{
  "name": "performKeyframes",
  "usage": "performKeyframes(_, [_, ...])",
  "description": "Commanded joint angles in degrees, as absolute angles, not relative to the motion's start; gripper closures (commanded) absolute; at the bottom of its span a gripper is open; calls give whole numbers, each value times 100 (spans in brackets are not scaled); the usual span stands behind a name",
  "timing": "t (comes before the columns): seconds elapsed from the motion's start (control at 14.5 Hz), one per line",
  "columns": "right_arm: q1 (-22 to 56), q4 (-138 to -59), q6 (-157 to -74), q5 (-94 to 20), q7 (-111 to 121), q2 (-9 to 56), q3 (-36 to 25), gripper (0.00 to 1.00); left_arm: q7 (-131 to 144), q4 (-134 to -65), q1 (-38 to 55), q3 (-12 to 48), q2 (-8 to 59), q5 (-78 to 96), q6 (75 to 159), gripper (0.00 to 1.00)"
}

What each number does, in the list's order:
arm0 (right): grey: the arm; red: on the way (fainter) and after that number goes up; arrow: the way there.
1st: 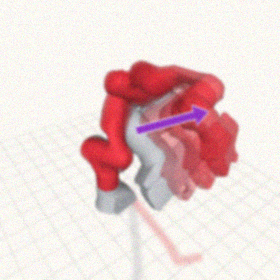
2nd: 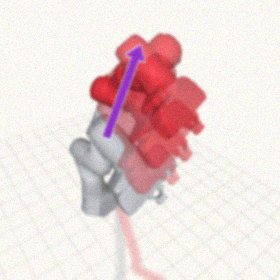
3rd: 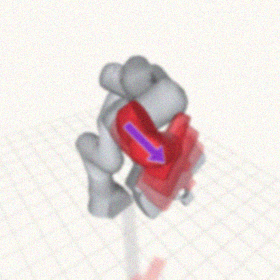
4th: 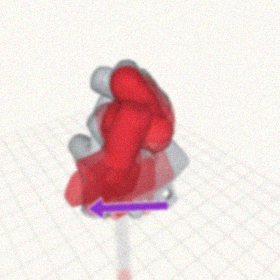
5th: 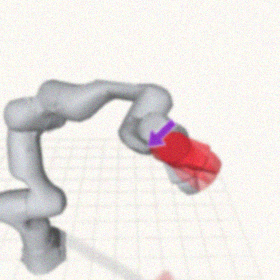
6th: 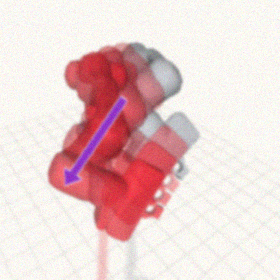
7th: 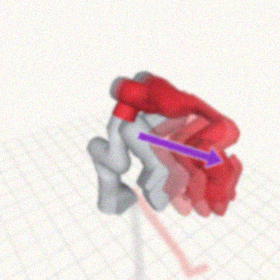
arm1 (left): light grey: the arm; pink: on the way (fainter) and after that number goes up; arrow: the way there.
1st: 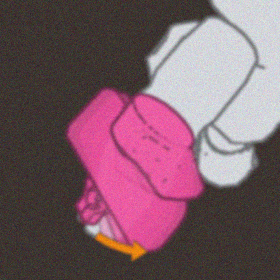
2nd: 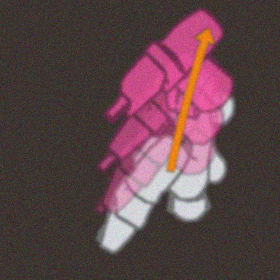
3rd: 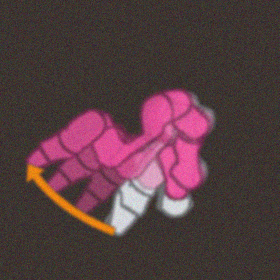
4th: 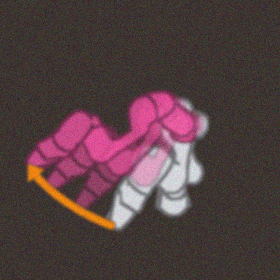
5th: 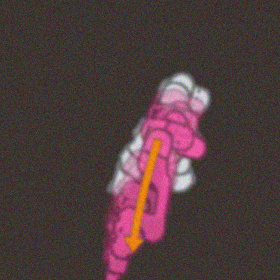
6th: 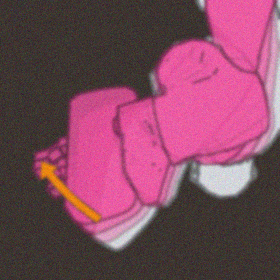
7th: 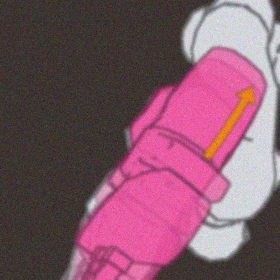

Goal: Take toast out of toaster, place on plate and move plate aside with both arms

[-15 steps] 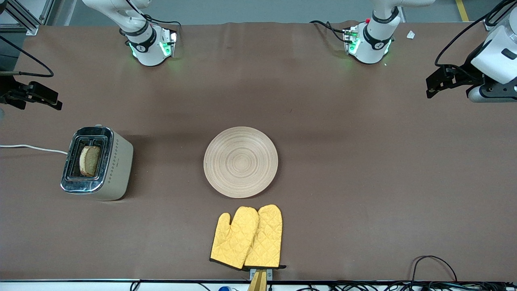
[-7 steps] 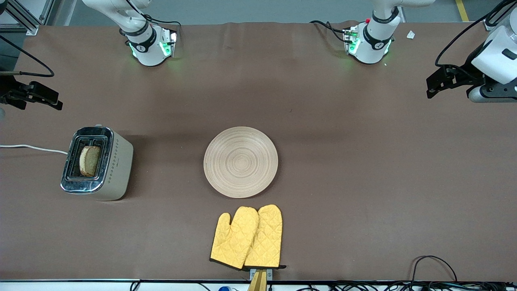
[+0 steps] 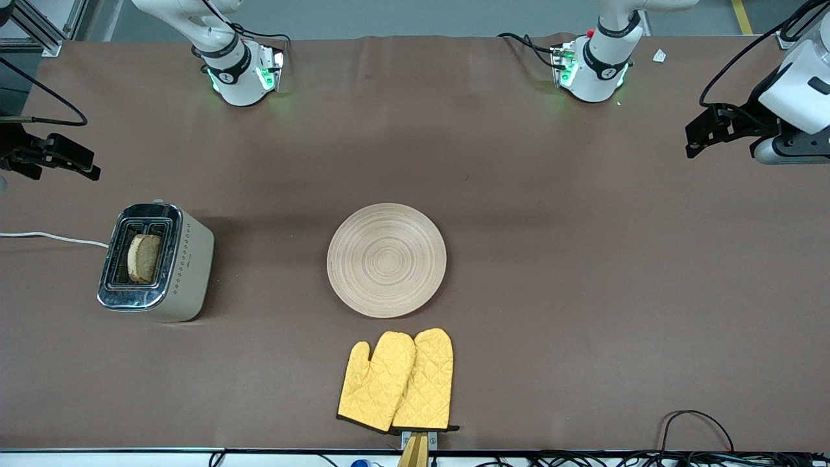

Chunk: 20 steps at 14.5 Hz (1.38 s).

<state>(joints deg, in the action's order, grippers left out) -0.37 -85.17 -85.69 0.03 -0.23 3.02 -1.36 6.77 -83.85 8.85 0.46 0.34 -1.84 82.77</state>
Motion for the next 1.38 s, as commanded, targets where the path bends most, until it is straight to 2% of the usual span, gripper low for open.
performKeyframes(0.0, [-228,-9200,-9244,-79,70,316,-149,0,615,-8279,888,62,79,-220,8271,0])
performKeyframes(0.34, [-378,-9984,-10246,-35,79,500,-158,0,633,-8279,923,70,79,-229,8271,0])
performKeyframes(0.76, [-475,-10002,-10775,-9,88,1335,-167,0,615,-8279,870,62,70,-211,8270,0])
performKeyframes(1.03, [-475,-10002,-10977,0,88,1634,-158,2,615,-8279,870,70,70,-211,8271,0])
performKeyframes(1.1, [-475,-10002,-11021,9,97,1652,-158,14,615,-8279,870,70,70,-220,8262,0])
performKeyframes(1.24, [-466,-10011,-11013,35,123,1679,-158,53,607,-8279,861,70,70,-211,8271,0])
performKeyframes(1.31, [-466,-10002,-11021,44,123,1714,-158,67,606,-8288,861,70,70,-202,8262,0])
